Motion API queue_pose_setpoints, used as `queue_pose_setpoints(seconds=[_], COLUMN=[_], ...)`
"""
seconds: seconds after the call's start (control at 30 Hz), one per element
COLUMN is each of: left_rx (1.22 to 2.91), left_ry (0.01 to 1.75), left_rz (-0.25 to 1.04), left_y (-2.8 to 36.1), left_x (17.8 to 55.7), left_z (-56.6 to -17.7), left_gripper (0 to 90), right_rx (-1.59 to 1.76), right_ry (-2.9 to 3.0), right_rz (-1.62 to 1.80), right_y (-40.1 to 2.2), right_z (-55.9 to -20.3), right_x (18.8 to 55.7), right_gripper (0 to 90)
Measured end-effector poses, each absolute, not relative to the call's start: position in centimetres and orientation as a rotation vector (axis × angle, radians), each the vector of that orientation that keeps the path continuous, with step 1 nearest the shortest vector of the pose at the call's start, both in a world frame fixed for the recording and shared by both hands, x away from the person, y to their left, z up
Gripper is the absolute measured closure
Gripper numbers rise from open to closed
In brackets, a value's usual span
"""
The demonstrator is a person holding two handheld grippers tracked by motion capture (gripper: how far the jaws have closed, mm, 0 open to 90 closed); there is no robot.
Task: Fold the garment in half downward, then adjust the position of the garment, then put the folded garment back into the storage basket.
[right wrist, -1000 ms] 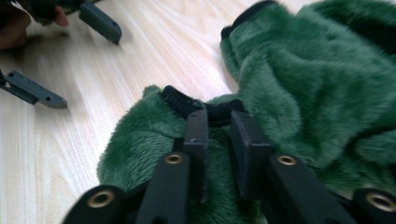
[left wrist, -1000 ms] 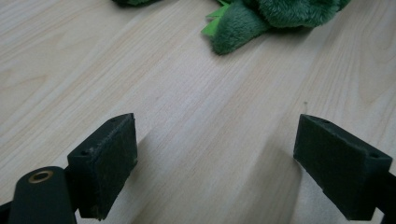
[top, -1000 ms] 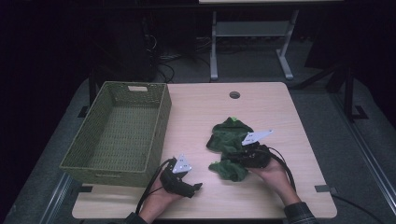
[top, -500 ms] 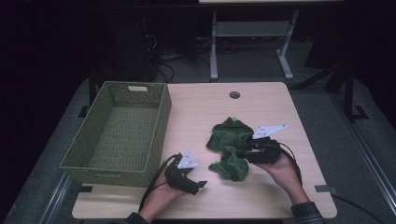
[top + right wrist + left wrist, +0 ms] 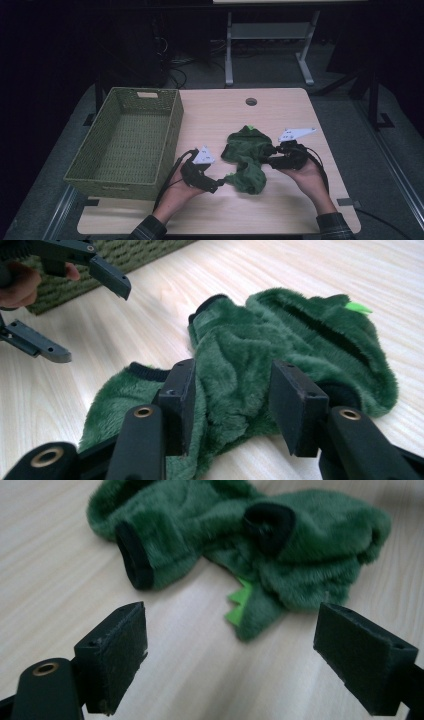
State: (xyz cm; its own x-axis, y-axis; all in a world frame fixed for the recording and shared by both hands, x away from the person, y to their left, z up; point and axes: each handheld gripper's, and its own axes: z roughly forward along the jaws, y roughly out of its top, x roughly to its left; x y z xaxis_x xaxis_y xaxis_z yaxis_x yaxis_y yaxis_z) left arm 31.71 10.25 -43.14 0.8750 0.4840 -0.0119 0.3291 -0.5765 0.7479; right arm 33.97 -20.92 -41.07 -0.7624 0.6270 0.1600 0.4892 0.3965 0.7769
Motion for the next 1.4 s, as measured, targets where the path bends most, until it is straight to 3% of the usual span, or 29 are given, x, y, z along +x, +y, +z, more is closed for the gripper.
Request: queue_pose_setpoints(seconds=[0.33,0.53,0.8,1.0,1.4], left_rx=[2.221,2.222,2.203,2.193,2.231], left_ry=[0.555,0.521,0.539,0.551,0.582], left_rz=[0.254,0.250,0.257,0.279,0.239], left_y=[9.0,8.0,6.8,6.1,4.8], left_x=[34.6,36.8,39.6,42.0,45.9], left_z=[-41.1,-40.3,-39.5,-39.7,-42.8], left_gripper=[14.7,25.2,31.7,38.9,45.1], right_rx=[1.050,1.067,1.095,1.114,1.168], right_ry=[2.476,2.455,2.413,2.403,2.448], right_rz=[1.294,1.271,1.255,1.229,1.140], right_y=[-21.3,-21.6,-22.2,-22.4,-22.1], right_z=[-40.9,-40.5,-40.1,-40.1,-42.8], right_x=[35.6,36.8,38.5,40.0,43.3], right_gripper=[52.9,52.1,52.9,52.9,52.6])
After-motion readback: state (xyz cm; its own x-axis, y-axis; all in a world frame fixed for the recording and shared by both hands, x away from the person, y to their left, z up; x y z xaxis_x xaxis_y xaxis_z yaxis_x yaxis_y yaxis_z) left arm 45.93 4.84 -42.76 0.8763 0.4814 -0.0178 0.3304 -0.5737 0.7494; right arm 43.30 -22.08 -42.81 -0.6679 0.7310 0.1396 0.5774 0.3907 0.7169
